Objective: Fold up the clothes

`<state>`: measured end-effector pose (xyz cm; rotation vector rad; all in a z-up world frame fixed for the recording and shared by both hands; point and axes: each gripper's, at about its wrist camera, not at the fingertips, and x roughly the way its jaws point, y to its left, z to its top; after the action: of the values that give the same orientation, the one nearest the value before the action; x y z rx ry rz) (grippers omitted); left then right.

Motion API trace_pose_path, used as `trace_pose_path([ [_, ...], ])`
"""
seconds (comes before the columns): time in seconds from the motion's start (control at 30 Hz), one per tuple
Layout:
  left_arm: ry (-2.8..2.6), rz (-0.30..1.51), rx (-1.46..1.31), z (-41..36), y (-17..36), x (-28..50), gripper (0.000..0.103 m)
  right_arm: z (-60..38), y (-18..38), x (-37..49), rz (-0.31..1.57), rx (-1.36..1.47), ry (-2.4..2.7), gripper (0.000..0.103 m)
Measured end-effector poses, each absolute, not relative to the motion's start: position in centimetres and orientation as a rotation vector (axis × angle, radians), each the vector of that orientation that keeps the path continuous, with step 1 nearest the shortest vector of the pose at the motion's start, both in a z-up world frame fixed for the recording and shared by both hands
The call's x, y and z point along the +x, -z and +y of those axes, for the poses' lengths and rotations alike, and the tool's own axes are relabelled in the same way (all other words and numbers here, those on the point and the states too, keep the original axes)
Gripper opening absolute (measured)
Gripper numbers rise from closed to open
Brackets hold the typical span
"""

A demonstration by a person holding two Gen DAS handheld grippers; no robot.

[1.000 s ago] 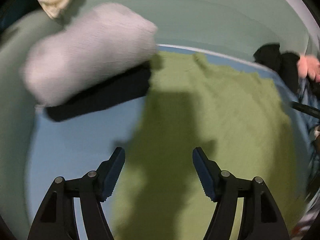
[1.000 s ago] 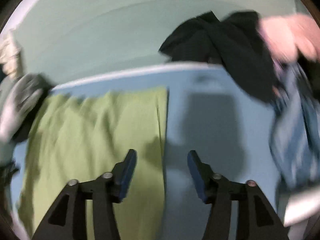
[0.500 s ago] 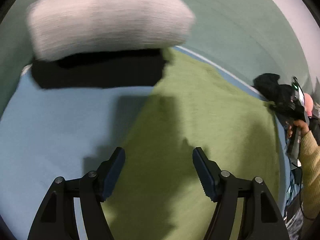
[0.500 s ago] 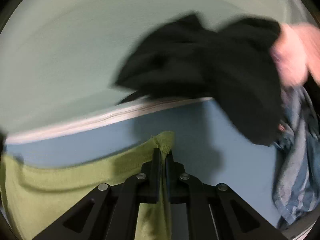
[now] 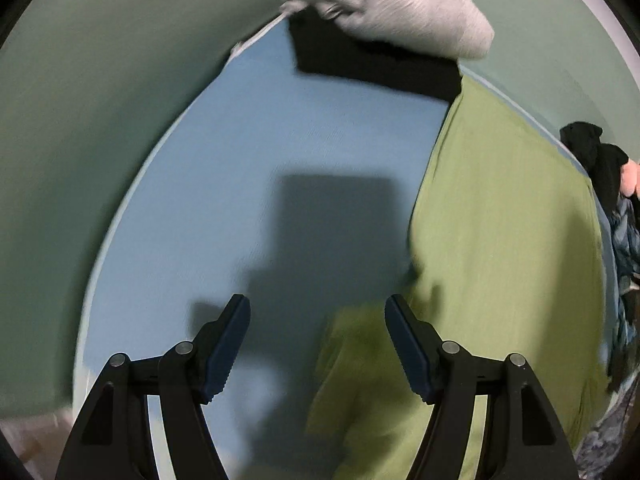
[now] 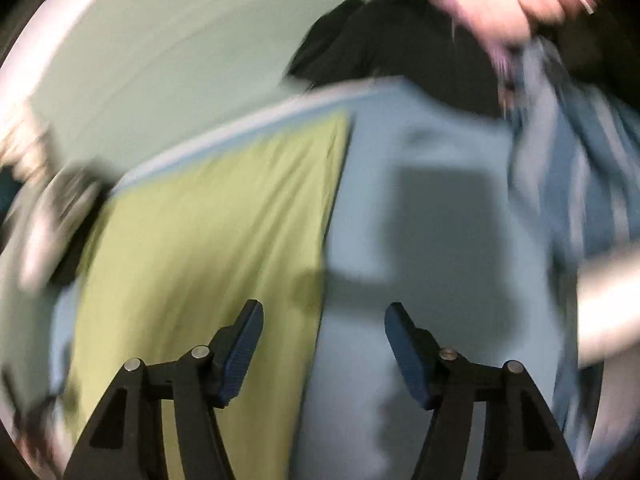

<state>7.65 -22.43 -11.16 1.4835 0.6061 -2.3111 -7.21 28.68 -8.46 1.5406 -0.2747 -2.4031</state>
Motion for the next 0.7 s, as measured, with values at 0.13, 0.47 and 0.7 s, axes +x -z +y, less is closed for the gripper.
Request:
trace_pose_path([
  [0.13,2.312,0.711,1.506,-22.0,10.2,11.6,0.071,29.7,9.8,4.2,-0.358,1.559,2.237,0.068],
  [0.47,2.201,1.115,1.55,-18.3,10.9,16.8,0.07,33.2,16.1,17.4,-0.968,1.654,2.005,0.062],
  [0.7,2.207,1.235,1.55,-16.7,11.4,16.9,0.059,28.4,18.5,17.9,-0.912,1.677,1.903,0.056],
])
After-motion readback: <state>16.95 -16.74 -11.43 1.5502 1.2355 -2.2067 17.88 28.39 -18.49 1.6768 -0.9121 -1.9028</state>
